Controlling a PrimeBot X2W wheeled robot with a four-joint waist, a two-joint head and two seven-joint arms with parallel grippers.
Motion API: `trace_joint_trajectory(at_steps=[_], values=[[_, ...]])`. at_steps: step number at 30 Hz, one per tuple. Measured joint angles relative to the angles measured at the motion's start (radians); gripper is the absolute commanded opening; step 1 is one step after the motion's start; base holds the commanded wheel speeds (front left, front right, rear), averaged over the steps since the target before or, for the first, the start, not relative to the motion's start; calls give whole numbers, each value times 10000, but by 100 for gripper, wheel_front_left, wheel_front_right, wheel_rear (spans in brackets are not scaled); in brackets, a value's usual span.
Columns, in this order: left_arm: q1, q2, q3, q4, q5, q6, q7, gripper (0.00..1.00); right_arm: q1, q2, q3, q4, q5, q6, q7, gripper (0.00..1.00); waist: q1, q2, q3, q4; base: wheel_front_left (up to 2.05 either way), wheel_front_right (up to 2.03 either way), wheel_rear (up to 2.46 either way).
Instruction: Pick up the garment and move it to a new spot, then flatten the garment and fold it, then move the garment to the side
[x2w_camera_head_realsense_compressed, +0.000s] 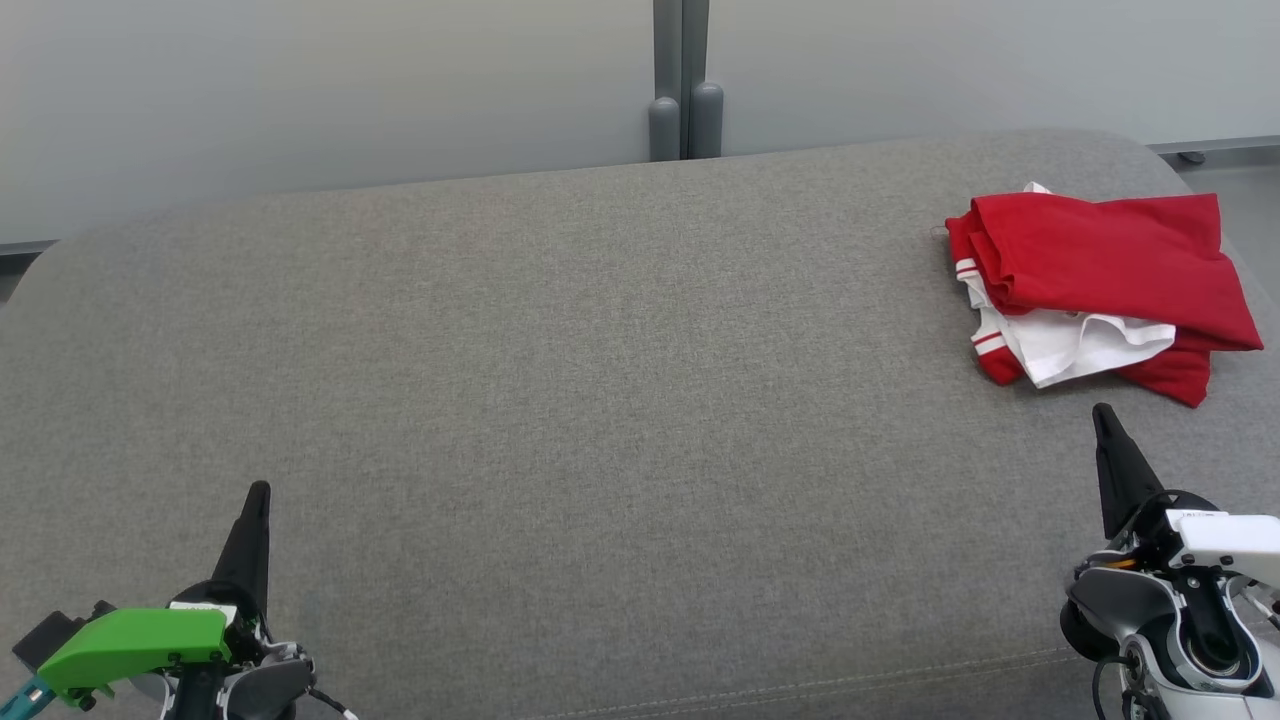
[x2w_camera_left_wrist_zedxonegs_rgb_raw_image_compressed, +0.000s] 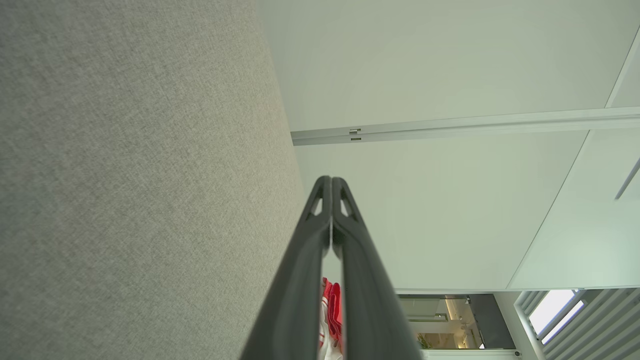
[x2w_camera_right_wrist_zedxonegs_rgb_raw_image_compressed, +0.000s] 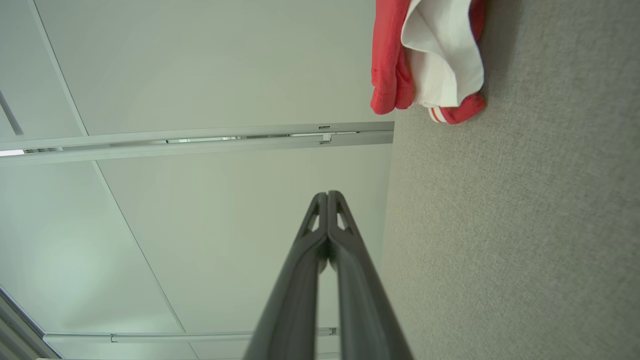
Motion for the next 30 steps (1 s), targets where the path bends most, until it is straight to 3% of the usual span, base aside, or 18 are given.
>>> trace_joint_trajectory(at_steps=[30], values=[[-3, 0, 17, 6, 0, -82, 77, 0, -1, 6, -12, -6, 0, 0, 2, 0, 0, 0, 2, 0, 0, 0, 0]])
